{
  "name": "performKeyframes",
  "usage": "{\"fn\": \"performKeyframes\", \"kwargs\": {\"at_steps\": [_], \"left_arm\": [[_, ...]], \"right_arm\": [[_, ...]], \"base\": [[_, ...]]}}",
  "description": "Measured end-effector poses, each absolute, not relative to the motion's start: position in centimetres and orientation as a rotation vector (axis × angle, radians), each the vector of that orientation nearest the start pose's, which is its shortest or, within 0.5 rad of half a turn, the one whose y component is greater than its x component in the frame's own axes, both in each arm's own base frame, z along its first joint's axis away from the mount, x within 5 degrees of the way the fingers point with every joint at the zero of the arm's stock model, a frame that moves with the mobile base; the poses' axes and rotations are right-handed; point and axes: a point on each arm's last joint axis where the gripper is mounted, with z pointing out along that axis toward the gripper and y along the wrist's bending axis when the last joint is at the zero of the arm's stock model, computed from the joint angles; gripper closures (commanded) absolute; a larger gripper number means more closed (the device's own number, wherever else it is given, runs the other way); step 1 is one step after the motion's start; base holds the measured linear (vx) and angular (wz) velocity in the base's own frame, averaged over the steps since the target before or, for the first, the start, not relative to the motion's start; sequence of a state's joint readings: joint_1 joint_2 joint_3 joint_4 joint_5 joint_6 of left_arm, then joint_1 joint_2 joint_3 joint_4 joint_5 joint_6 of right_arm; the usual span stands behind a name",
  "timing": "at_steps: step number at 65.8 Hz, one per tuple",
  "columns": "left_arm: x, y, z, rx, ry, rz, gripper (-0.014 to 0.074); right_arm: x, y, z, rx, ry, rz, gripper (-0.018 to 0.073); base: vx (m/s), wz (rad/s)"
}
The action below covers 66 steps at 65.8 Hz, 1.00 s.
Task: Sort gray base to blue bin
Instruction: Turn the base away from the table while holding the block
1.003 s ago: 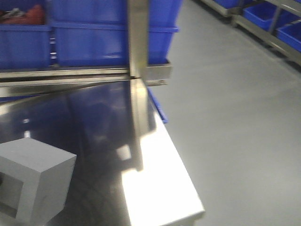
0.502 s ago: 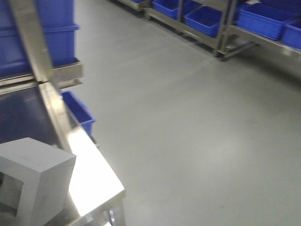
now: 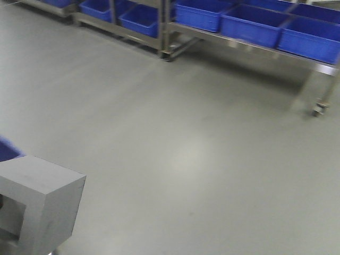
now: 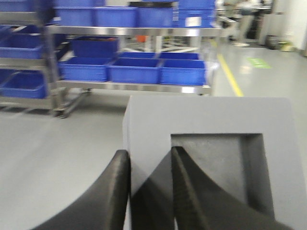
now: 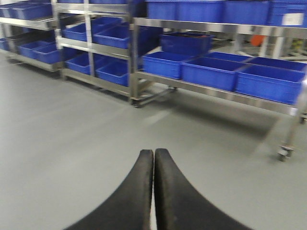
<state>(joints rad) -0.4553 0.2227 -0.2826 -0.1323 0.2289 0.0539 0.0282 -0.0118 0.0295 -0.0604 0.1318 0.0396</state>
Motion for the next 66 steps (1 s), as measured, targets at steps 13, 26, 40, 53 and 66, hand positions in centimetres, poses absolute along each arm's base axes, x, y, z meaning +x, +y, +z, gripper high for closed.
{"fn": "performKeyframes", "kwargs": {"at_steps": [13, 26, 40, 53, 66], "left_arm": [[6.04, -3.26, 27.42, 0.338, 1.634, -0.428, 0.0602], [6.04, -3.26, 27.43, 0.338, 1.633, -0.428, 0.0602], [6.04, -3.26, 27.44, 0.337, 1.632, -0.428, 0.0602], [6.04, -3.26, 27.44, 0.337, 1.632, -0.428, 0.0602], [6.04, -3.26, 27.44, 0.337, 1.632, -0.428, 0.0602]], "right_arm": [[5.66, 0.09, 19.19, -0.033, 1.633, 0.0, 0.0568], [5.66, 0.09, 19.19, -0.033, 1.633, 0.0, 0.0568], [5.66, 0.09, 19.19, -0.033, 1.633, 0.0, 0.0568], [5.66, 0.09, 19.19, -0.033, 1.633, 0.0, 0.0568], [5.66, 0.09, 19.19, -0.033, 1.633, 0.0, 0.0568]], "base": [[-0.02, -0.71], [-0.01, -0.73], [0.01, -0.69], [0.03, -0.57], [0.08, -0.33]]}}
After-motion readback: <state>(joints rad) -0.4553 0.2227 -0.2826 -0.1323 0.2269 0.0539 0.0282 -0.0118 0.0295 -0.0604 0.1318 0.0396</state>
